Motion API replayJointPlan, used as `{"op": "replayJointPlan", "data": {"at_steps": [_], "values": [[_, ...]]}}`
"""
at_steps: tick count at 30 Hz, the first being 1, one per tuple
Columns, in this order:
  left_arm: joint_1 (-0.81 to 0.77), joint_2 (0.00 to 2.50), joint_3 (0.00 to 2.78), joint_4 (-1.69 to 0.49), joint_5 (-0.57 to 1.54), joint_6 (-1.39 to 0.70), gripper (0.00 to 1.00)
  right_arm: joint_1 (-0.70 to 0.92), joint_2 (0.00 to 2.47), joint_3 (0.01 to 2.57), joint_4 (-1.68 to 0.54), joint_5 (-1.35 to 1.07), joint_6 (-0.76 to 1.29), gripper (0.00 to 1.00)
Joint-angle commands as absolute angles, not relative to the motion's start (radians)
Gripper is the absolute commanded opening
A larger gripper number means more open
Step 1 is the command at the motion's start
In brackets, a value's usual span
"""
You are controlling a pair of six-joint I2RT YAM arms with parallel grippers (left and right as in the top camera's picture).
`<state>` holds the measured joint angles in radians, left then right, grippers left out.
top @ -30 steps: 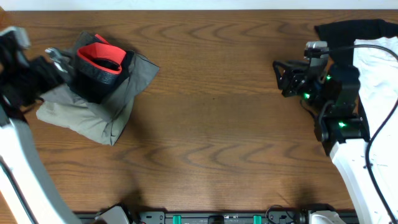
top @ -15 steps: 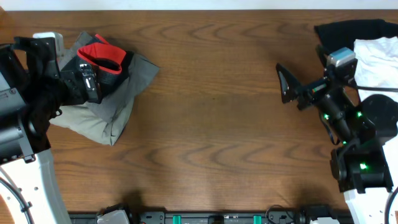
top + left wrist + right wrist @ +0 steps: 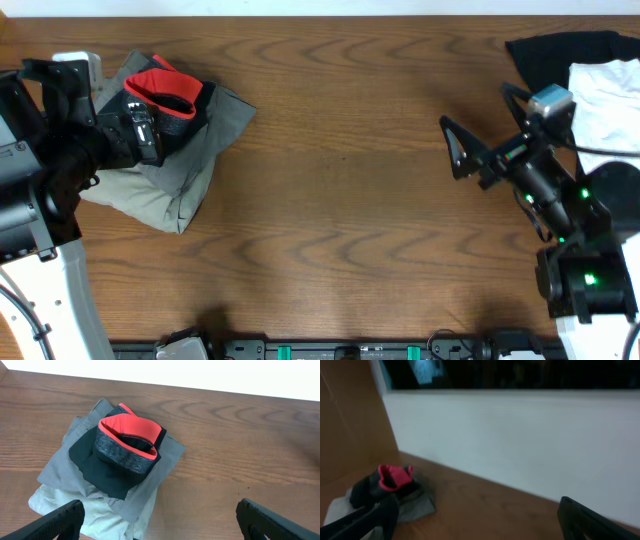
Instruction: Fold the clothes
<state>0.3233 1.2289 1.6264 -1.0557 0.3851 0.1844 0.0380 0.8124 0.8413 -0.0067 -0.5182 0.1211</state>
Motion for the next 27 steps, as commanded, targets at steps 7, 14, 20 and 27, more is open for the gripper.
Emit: {"op": "replayJointPlan", "data": {"at_steps": [7, 14, 20, 27], "values": [[0.318, 1.234, 1.622, -1.060, 0.380, 0.198, 0.98, 0.031, 0.431, 0.535, -0.007, -0.434, -0.084, 0.99], [0.318, 1.234, 1.622, -1.061, 0.380, 0.198, 0.98, 0.031, 0.119, 0.265, 0.013, -0.433, -0.084, 0.99], [0.318, 1.234, 1.622, -1.061, 0.380, 0.198, 0.98, 0.032, 0.009, 0.168, 0.025, -0.419, -0.084, 0.99], [0.318, 1.234, 1.622, -1.061, 0.380, 0.198, 0.98, 0.034, 0.005, 0.045, 0.104, -0.419, -0.084, 0.99]]}}
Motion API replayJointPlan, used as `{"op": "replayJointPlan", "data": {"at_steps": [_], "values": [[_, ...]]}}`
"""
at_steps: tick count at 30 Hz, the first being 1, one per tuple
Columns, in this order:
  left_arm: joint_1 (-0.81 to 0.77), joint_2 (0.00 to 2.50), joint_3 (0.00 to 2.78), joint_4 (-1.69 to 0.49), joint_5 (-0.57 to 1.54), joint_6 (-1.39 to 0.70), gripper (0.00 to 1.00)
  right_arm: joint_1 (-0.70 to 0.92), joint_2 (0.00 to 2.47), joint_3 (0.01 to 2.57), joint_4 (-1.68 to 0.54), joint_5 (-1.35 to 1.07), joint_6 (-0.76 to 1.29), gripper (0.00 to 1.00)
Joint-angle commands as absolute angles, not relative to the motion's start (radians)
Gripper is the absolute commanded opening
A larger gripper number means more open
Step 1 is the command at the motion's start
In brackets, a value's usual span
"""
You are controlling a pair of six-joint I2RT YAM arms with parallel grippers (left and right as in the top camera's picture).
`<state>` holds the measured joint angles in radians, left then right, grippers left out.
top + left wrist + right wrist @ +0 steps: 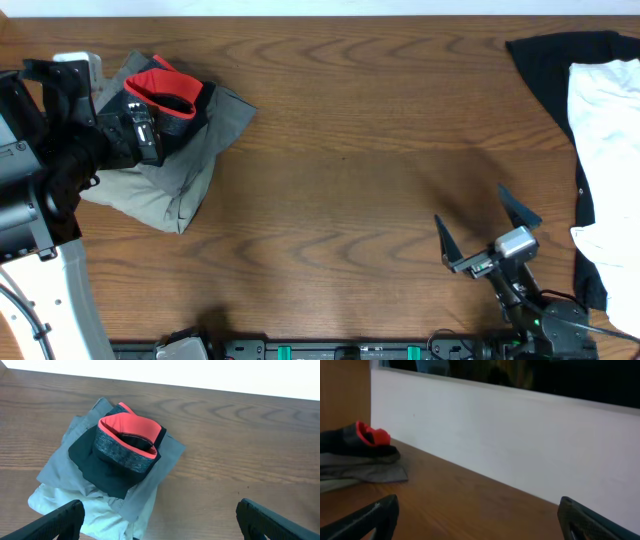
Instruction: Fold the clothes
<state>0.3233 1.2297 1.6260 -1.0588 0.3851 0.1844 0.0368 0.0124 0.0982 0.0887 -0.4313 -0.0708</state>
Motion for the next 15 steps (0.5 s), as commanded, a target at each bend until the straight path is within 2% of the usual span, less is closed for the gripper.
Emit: {"op": "replayJointPlan", "data": {"at_steps": [1, 15], "values": [[0.318, 1.234, 1.622, -1.061, 0.380, 0.198, 0.98, 0.034, 0.005, 0.020, 0.125, -0.419, -0.084, 0.99], [0.318, 1.234, 1.622, -1.061, 0.380, 0.198, 0.98, 0.033, 0.006, 0.006, -0.002, -0.419, -0.091, 0.99]]}}
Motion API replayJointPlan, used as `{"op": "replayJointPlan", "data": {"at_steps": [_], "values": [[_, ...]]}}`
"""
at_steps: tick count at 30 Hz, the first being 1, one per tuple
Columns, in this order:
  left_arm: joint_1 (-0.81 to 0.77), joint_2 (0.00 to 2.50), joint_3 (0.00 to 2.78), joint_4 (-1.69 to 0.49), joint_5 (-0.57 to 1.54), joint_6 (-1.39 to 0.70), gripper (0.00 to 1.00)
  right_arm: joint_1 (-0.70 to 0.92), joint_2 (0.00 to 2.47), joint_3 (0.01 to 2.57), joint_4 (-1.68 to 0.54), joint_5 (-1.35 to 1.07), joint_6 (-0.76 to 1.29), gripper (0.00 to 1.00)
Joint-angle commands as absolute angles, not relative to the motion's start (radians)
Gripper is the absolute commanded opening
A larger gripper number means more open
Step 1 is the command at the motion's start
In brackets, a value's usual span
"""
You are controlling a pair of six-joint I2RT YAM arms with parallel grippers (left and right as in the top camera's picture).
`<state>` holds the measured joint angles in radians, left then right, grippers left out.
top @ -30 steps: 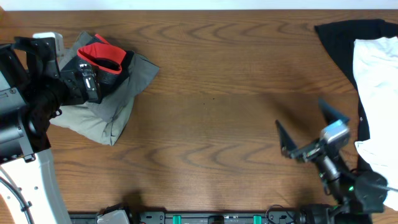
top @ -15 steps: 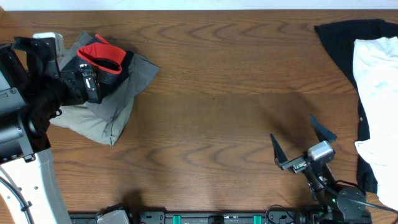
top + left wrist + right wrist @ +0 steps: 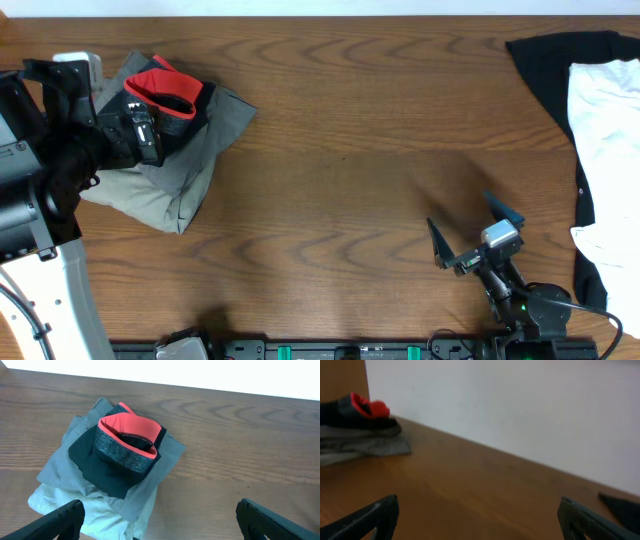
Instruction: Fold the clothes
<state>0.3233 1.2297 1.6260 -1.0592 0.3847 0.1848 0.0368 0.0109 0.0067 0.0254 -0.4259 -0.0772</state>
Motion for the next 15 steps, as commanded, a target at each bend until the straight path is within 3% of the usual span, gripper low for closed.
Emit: {"op": "replayJointPlan", "data": {"at_steps": [1, 15], "values": [[0.318, 1.234, 1.622, -1.061, 0.380, 0.198, 0.98, 0.033, 0.006, 0.006, -0.026, -0.419, -0.091, 0.99], [0.318, 1.234, 1.622, -1.061, 0.380, 0.198, 0.98, 0.033, 0.009, 0.006, -0.042, -0.419, -0.091, 0.99]]}}
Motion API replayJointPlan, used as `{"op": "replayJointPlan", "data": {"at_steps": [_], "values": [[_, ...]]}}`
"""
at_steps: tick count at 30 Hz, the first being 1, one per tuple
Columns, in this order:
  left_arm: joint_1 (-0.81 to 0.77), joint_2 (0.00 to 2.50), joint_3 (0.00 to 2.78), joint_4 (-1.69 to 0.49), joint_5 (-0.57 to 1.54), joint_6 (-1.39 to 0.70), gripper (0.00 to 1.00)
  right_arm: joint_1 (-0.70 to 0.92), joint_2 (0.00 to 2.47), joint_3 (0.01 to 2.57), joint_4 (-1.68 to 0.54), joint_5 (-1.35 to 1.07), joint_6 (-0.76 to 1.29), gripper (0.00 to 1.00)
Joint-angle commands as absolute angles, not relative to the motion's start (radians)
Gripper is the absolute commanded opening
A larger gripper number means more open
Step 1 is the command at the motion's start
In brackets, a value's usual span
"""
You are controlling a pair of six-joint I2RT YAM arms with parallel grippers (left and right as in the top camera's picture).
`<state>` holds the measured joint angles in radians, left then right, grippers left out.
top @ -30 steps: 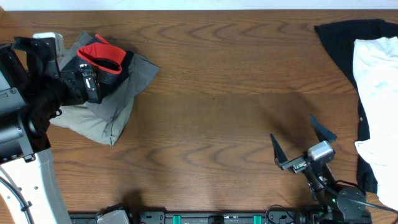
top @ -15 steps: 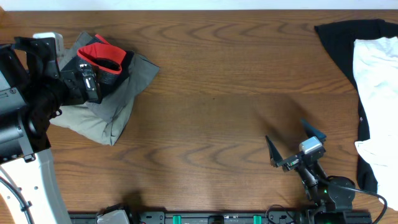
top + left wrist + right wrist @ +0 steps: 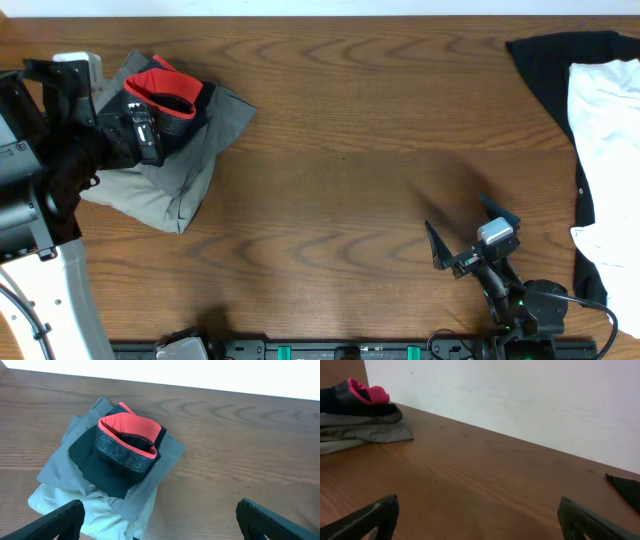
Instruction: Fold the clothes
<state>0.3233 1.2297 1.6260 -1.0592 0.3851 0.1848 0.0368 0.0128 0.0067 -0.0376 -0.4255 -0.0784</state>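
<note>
A stack of folded clothes (image 3: 170,130) lies at the table's far left: grey and pale garments with a black piece and a red-lined dark waistband (image 3: 127,440) on top. Unfolded black cloth (image 3: 560,60) and a white garment (image 3: 605,130) lie at the right edge. My left gripper (image 3: 160,522) hangs open above the near side of the stack, holding nothing. My right gripper (image 3: 465,235) stands open low over bare wood near the front edge, fingertips (image 3: 380,515) wide apart. In the right wrist view the stack (image 3: 360,417) is far off to the left.
The wooden table (image 3: 340,170) stretches between the stack and the unfolded garments. A white wall (image 3: 520,400) runs along the table's far side. A rail with cables (image 3: 330,350) runs along the front edge. A corner of black cloth (image 3: 625,487) shows at right.
My right gripper has dropped a little lower and nearer the front edge, still open. The left gripper and the clothes have not moved.
My right gripper was open at the right, beside the black and white garments. Then it stood open low over the wood near the front edge, clear of them, and has stayed about there. The left gripper hung open over the folded stack throughout.
</note>
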Motion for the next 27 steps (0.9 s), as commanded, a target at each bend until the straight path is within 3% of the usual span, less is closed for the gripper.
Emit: {"op": "replayJointPlan", "data": {"at_steps": [1, 15, 27], "values": [[0.318, 1.234, 1.622, -1.061, 0.380, 0.198, 0.98, 0.033, 0.009, 0.006, -0.042, -0.419, -0.091, 0.99], [0.278, 1.148, 1.597, -1.049, 0.357, 0.199, 0.98, 0.033, 0.009, 0.006, -0.042, -0.419, -0.091, 0.99], [0.152, 0.758, 1.014, -0.509, 0.252, 0.208, 0.98, 0.033, 0.009, 0.006, -0.042, -0.419, -0.091, 0.99]]}}
